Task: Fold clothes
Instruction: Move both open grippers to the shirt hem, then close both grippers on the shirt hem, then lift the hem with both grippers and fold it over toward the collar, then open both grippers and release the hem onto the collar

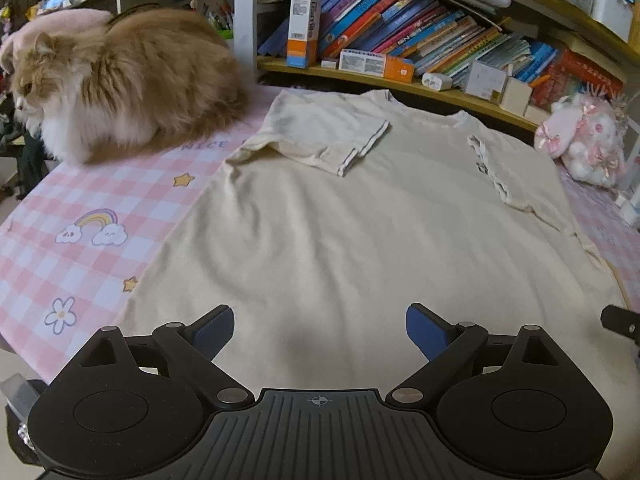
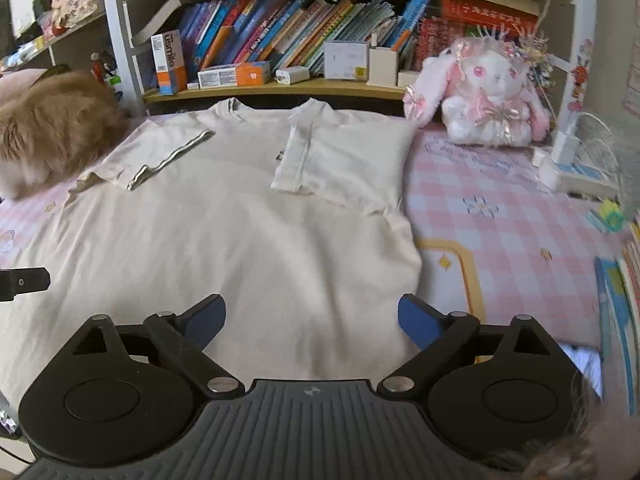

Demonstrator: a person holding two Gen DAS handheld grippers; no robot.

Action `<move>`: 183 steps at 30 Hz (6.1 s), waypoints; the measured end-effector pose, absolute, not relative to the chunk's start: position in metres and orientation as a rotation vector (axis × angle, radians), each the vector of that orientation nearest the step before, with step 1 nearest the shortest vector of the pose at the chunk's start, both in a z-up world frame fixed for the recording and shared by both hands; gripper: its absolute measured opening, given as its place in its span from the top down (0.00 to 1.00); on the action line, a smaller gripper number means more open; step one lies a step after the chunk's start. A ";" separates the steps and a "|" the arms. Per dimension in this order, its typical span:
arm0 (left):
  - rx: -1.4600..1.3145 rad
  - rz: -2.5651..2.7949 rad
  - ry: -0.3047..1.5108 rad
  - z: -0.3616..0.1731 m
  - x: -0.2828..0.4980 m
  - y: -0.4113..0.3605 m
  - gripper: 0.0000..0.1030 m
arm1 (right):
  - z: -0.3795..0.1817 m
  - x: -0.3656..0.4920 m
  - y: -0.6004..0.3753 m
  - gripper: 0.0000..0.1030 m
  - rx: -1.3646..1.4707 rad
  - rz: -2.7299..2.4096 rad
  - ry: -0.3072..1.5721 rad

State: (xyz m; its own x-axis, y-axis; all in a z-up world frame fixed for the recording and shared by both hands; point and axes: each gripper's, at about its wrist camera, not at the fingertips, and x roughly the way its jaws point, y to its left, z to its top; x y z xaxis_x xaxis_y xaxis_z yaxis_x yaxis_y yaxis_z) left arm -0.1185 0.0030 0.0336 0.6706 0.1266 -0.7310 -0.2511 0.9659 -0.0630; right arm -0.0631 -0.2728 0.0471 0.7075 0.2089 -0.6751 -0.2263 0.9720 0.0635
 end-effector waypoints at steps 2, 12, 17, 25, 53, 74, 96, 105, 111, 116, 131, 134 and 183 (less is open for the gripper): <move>-0.163 0.194 0.810 0.032 -0.127 0.012 0.08 | 0.048 -0.076 -0.267 0.04 -0.012 0.211 0.737; -0.196 0.134 0.825 0.021 -0.196 0.076 0.08 | 0.038 -0.158 -0.236 0.01 0.085 0.083 0.752; -0.227 0.135 0.831 0.017 -0.223 0.106 0.08 | 0.032 -0.200 -0.221 0.00 0.136 0.023 0.764; -0.264 0.136 0.840 0.011 -0.241 0.133 0.08 | 0.031 -0.237 -0.215 0.00 0.134 -0.041 0.730; -0.569 -0.172 0.945 -0.055 -0.215 0.207 0.48 | -0.008 -0.195 -0.353 0.34 0.184 0.047 1.002; -0.580 -0.220 0.939 -0.029 -0.209 0.211 0.42 | -0.017 -0.189 -0.371 0.77 0.314 0.267 1.091; -0.702 -0.316 0.947 -0.009 -0.236 0.225 0.97 | 0.007 -0.229 -0.385 0.93 0.464 0.197 1.063; -0.774 -0.319 1.024 -0.030 -0.264 0.239 0.97 | 0.002 -0.273 -0.389 0.94 0.543 0.149 1.118; -0.862 -0.380 0.932 -0.022 -0.260 0.245 0.97 | -0.002 -0.282 -0.387 0.94 0.632 0.129 1.149; -1.016 -0.417 0.722 -0.001 -0.233 0.255 0.97 | 0.026 -0.268 -0.396 0.94 0.818 0.177 0.983; -1.258 -0.295 0.369 0.053 -0.058 0.264 0.97 | 0.097 -0.087 -0.407 0.94 1.184 0.267 0.489; -1.230 -0.261 0.375 0.059 -0.022 0.261 0.97 | 0.104 -0.038 -0.405 0.94 1.173 0.294 0.487; -0.363 0.053 0.751 0.035 0.142 0.152 0.50 | 0.024 0.178 -0.367 0.30 0.730 0.070 0.735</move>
